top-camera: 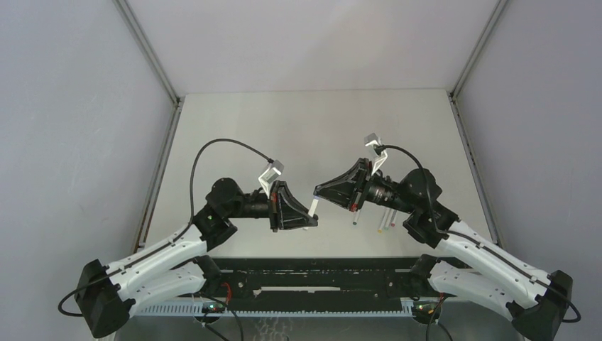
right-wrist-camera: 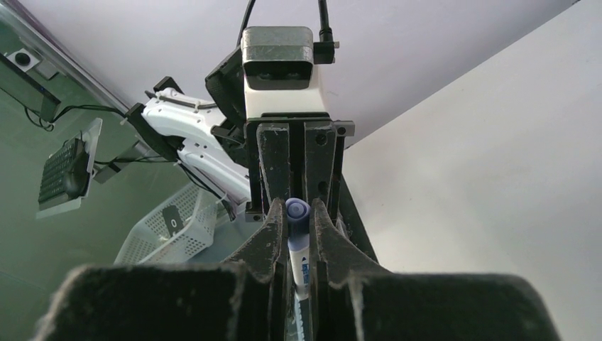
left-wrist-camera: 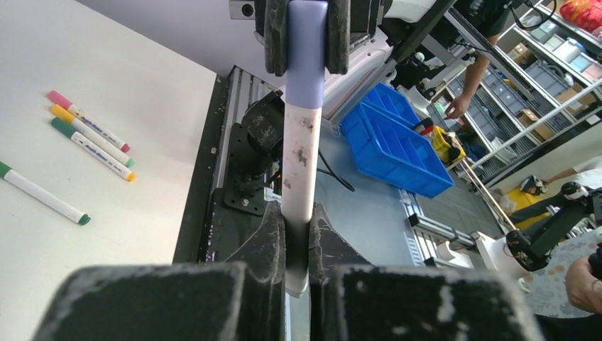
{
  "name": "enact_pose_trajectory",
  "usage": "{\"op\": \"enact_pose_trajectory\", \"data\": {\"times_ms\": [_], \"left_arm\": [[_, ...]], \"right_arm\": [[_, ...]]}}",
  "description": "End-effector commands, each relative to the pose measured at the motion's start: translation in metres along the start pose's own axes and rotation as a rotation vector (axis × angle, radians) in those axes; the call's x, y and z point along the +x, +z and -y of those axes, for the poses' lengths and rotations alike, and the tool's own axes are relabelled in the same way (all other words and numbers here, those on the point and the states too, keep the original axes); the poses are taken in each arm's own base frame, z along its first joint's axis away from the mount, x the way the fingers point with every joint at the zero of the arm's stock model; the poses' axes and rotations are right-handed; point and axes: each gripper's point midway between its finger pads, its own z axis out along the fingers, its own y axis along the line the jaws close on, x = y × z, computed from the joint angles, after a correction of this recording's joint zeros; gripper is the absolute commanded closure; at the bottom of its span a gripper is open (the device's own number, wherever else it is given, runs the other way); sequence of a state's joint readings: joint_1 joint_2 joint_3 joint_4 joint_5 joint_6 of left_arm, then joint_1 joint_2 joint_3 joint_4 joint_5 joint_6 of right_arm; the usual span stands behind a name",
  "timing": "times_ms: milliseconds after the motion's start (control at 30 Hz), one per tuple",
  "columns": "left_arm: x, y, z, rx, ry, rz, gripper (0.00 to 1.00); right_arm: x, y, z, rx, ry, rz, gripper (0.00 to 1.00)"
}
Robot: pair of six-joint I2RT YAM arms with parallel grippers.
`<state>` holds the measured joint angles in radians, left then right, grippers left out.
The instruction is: Insert the pens into the pen caps
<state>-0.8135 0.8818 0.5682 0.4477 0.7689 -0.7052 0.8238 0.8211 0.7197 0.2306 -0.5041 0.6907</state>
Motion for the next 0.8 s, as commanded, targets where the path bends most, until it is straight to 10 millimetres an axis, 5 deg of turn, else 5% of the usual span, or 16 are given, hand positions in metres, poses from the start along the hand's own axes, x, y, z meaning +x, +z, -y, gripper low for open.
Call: {"op": "enact_pose_trajectory", "data": {"times_ms": [0, 133, 233, 400, 467, 600, 667, 767], "left_arm": [[-0.124, -0.008, -0.005, -0.12, 0.175, 0.466, 1.0], [-0.124, -0.009, -0.003, -0.101, 0.162, 0.467, 1.0], [-0.116, -0.011, -0.017, -0.165, 0.17, 0.449, 0.99], [-0.085, -0.019, -0.053, -0.307, 0.199, 0.359, 0.48], [-0.068, -0.029, -0.071, -0.397, 0.193, 0.327, 0.37], [-0.042, -0.069, -0.116, -0.679, 0.197, 0.314, 0.11], [-0.037, -0.098, -0.137, -0.848, 0.189, 0.335, 0.04], [-0.032, -0.153, -0.172, -1.104, 0.094, 0.386, 0.02]], "right_arm": [[0.14, -0.036, -0.021, -0.138, 0.262, -0.559, 1.0], [0.154, -0.043, -0.011, -0.113, 0.246, -0.601, 1.0], [0.14, -0.039, -0.009, -0.09, 0.215, -0.555, 1.0], [0.064, -0.028, 0.03, 0.144, 0.105, -0.269, 1.0], [0.028, -0.034, 0.058, 0.3, 0.062, -0.132, 1.0], [-0.012, -0.068, 0.111, 0.6, 0.037, 0.005, 1.0], [-0.008, -0.09, 0.144, 0.741, 0.068, -0.016, 1.0], [0.022, -0.131, 0.196, 0.973, 0.184, -0.129, 1.0]]}}
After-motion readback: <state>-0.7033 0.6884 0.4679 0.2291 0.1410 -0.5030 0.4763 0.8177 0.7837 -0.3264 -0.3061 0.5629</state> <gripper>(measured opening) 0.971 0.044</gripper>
